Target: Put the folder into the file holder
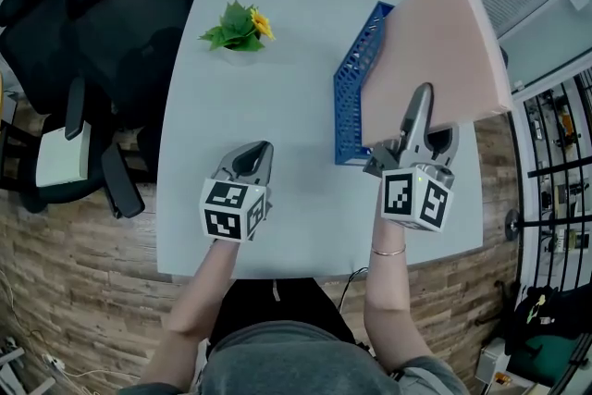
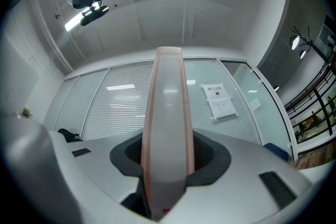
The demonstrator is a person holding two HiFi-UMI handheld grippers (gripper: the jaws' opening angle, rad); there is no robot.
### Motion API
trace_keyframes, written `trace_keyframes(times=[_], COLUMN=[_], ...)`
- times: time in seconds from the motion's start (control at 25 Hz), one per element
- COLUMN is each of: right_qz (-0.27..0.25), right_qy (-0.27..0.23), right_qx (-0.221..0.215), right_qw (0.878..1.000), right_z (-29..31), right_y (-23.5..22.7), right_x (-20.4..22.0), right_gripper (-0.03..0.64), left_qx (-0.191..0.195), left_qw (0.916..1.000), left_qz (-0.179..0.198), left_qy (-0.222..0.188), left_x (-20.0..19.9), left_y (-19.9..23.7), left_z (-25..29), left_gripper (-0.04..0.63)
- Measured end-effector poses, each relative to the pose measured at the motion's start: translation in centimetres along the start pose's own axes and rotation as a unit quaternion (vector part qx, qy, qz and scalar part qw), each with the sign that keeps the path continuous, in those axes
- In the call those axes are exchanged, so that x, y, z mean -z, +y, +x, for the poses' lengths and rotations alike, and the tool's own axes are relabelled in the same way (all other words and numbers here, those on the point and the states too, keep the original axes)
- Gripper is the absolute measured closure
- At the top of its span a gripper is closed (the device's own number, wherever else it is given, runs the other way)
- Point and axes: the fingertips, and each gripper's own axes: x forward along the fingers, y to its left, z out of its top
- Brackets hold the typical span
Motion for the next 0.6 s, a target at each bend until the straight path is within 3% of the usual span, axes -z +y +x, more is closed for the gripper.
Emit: trace_keyframes(times=[0.28,0.6], right_qz=[-0.024,-0.022], right_qy=[-0.015,0.018], right_qx=[-0.007,-0.006], right_qw=[1.000,1.000], right_z=[-0.6,-1.2], right_y=[1.1,1.0], right_x=[0.4,3.0], right_gripper=[0.451,0.451], left_qx=[-0.003,-0.001], left_qw=[1.0000,1.0000], left_qz=[0.000,-0.002], left_qy=[0.005,0.008], left_x=[0.5,0.7], left_y=[0.7,1.1], left_z=[-0.1,0.1], left_gripper=[0.566,0.566])
